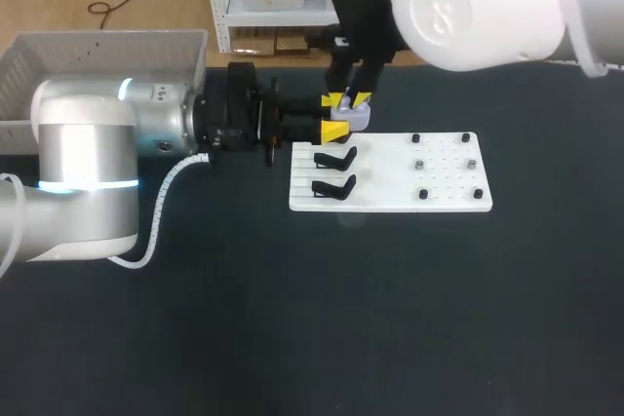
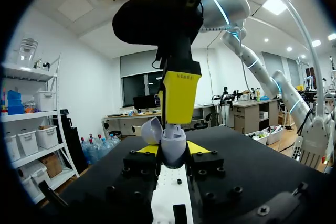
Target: Pick up each earbud case from the left stands, insert the matching earbuds, close the lid, and place the case in the box.
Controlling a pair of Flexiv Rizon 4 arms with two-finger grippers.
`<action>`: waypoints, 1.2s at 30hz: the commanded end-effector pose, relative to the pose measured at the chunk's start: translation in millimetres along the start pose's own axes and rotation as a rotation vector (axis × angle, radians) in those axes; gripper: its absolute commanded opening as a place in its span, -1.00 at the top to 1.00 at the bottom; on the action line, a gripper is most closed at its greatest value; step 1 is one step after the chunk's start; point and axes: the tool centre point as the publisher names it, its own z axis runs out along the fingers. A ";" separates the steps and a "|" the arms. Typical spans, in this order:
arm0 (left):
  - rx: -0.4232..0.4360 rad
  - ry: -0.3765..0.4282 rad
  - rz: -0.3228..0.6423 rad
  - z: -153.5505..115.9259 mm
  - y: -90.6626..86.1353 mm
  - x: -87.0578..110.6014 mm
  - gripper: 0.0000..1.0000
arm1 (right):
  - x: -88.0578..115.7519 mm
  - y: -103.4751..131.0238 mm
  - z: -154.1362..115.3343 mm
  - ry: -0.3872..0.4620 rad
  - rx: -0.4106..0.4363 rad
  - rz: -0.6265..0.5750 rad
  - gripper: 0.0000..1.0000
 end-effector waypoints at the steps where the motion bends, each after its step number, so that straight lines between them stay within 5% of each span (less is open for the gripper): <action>1: -0.005 0.000 0.002 0.2 -1.2 -0.1 1.00 | -2.8 1.2 2.2 0.006 -0.001 -0.004 1.00; 7: -0.005 0.000 0.002 0.2 -1.2 -0.1 1.00 | -4.0 1.7 3.9 0.013 0.000 -0.013 1.00; 8: -0.005 0.000 0.002 0.2 -1.2 -0.1 1.00 | -4.0 1.8 3.8 0.016 0.000 -0.016 0.72; 9: -0.005 0.000 0.002 0.2 -1.2 -0.1 1.00 | -4.2 2.7 2.9 0.016 0.004 -0.024 0.15; 10: -0.005 0.000 0.002 0.2 -1.2 -0.1 1.00 | -4.2 3.6 1.7 0.012 0.014 -0.031 -0.15; 11: -0.005 0.000 0.002 0.2 -1.2 -0.1 1.00 | -4.0 5.3 -0.9 0.008 0.015 -0.038 -0.91; 12: -0.005 0.000 0.002 0.2 -1.2 -0.1 1.00 | -3.1 7.4 -3.9 0.005 0.010 -0.053 -1.00; 28: -0.005 0.000 0.002 0.2 -1.2 -0.1 1.00 | 4.8 13.3 -47.0 -0.065 0.012 -0.093 -1.00; 36: -0.005 0.000 0.002 0.2 -1.2 -0.1 1.00 | -16.1 -13.4 -55.0 -0.197 0.158 0.128 -1.00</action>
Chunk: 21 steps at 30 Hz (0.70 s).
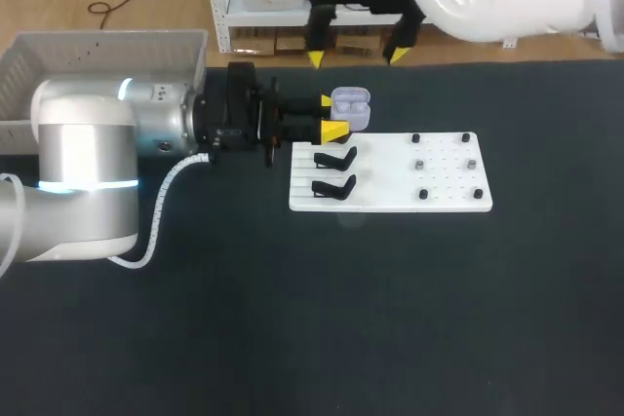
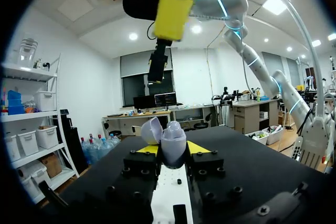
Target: Pick up each earbud case from the left stands, insert the matching earbuds, close the lid, and place the case in the box.
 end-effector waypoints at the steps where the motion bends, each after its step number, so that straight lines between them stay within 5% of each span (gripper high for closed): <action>1: -0.005 0.000 0.002 0.3 -1.2 0.1 1.00 | -2.1 -11.3 4.9 -0.090 0.083 0.134 -1.00; 11: -0.005 0.000 0.002 0.3 -1.2 0.1 1.00 | -33.4 -41.2 30.0 -0.005 0.146 0.232 -1.00; 21: -0.005 0.000 0.002 0.3 -1.2 0.1 1.00 | -25.8 -62.9 56.4 0.087 0.172 0.240 -1.00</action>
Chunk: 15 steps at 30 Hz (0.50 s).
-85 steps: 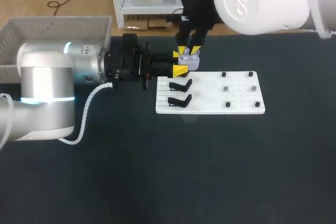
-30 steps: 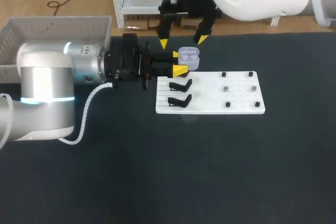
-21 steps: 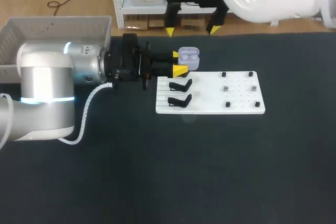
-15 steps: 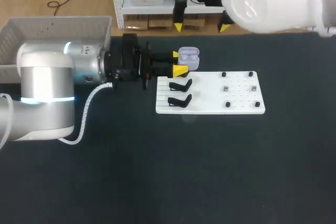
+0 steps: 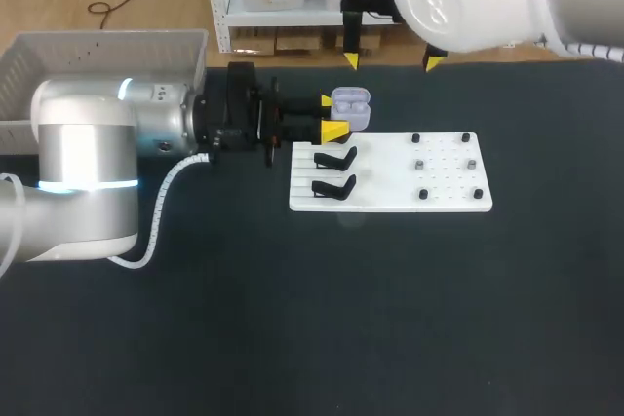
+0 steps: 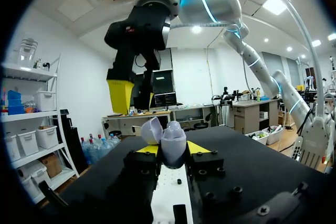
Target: Pick up each earbud case from the left stands, insert the matching earbuds, close the lid, and place the case in the box.
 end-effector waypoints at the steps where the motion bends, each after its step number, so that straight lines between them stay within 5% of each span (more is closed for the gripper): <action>1: -0.005 0.000 0.002 0.2 -1.2 0.1 1.00 | -1.0 1.0 11.1 0.064 0.009 -0.009 -1.00; 15: -0.005 0.000 0.002 0.2 -1.2 0.1 1.00 | 39.4 -2.3 7.2 0.121 -0.056 -0.058 -1.00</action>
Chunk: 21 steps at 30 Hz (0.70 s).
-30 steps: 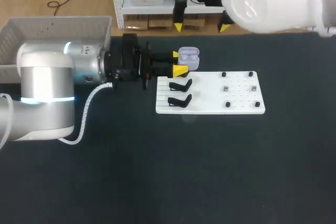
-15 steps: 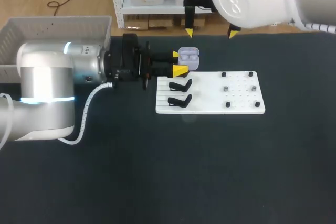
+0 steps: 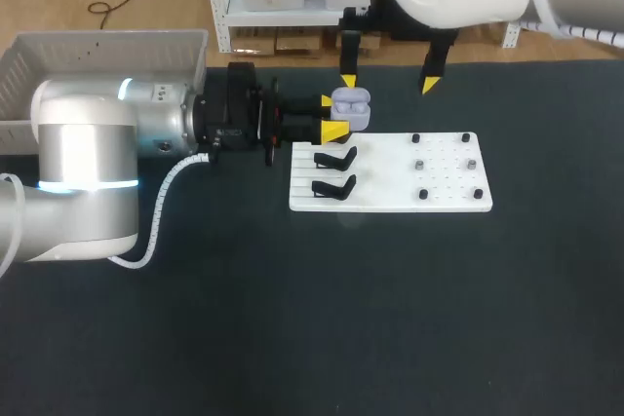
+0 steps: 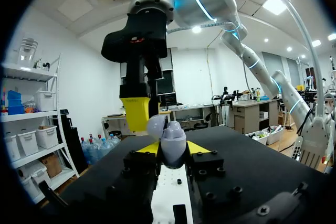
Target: Pick up each earbud case from the left stands, insert the matching earbuds, close the lid, and place the case in the box.
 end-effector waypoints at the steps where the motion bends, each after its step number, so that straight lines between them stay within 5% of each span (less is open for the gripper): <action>1: -0.005 0.000 0.002 0.2 -1.1 0.1 1.00 | 16.4 -5.2 -3.9 -0.013 -0.032 -0.012 -1.00; 5: -0.005 0.000 0.002 0.2 -1.1 0.1 1.00 | 19.5 -3.8 -5.7 -0.017 -0.033 -0.024 -1.00; 12: -0.005 0.000 0.002 0.2 -1.1 0.1 1.00 | 20.6 -13.0 -48.2 -0.253 -0.033 -0.012 -1.00; 14: -0.005 0.000 0.002 0.2 -1.1 0.1 1.00 | 26.3 -13.3 -66.2 -0.355 -0.085 -0.088 -1.00; 21: -0.071 -0.023 -0.099 -11.5 -4.5 -24.1 1.00 | 51.3 -18.8 -111.3 -0.513 -0.289 -0.254 -1.00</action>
